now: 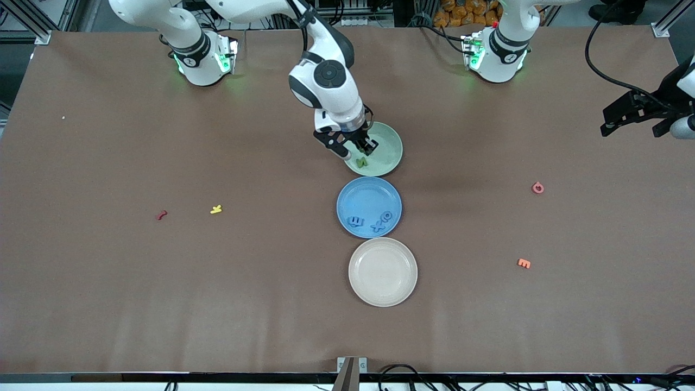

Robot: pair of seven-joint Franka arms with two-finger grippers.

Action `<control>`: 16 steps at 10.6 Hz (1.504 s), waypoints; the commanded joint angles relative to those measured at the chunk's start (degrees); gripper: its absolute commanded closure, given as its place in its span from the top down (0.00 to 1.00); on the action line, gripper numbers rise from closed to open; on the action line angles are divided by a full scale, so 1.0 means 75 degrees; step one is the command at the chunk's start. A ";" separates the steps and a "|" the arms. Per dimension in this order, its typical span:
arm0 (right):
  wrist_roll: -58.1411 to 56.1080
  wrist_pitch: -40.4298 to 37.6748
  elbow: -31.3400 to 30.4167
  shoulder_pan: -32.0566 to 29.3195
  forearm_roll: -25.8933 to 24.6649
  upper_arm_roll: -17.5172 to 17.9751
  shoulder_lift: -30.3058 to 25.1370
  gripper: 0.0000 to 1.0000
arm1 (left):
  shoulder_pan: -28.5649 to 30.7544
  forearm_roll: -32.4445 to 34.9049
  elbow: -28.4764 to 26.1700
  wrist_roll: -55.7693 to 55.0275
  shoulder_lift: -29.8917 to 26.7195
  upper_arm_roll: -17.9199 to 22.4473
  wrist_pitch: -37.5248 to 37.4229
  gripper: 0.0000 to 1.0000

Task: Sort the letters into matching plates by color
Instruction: 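Carry the green B to the green plate while the left gripper withdraws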

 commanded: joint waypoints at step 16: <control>-0.0064 -0.1729 0.0981 -0.0305 -0.0435 0.0062 -0.0591 0.80 | 0.0022 -0.0296 0.0026 0.0159 -0.0028 0.0031 0.0232 1.00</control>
